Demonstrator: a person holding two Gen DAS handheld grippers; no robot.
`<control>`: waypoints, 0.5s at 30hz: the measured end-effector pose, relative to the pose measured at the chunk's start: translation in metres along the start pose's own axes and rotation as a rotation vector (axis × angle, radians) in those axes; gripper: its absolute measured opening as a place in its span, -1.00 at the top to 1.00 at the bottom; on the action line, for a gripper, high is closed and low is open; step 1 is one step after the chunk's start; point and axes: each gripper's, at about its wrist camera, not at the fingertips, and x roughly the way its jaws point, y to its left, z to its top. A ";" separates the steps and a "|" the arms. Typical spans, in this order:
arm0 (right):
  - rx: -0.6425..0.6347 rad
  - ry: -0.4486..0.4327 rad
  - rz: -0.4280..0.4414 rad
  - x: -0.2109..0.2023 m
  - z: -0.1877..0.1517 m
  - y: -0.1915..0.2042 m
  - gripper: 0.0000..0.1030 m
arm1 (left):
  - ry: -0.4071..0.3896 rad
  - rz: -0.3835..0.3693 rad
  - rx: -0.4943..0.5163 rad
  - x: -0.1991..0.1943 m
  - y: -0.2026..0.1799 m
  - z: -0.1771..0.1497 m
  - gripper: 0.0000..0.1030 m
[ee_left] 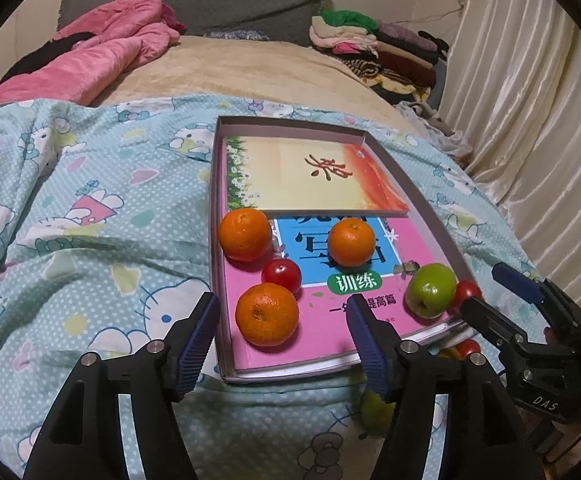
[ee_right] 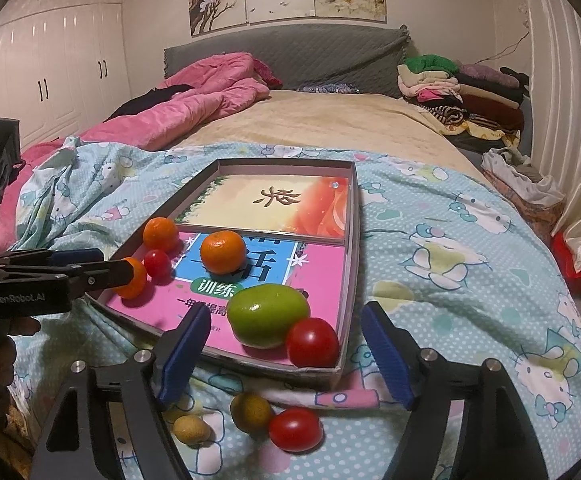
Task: Organize fruits
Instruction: 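Open both tools to release the orange and red tomato in the tray, then withdraw both open tools toward the loose fruit beside the tray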
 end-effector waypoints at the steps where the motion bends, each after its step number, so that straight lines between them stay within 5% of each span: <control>1: 0.003 -0.003 0.001 -0.001 0.000 -0.001 -0.50 | -0.005 -0.004 -0.003 -0.001 0.000 0.000 -0.37; 15: 0.018 -0.022 -0.001 -0.007 0.002 -0.003 -0.58 | -0.018 0.014 -0.012 -0.009 0.001 0.000 -0.46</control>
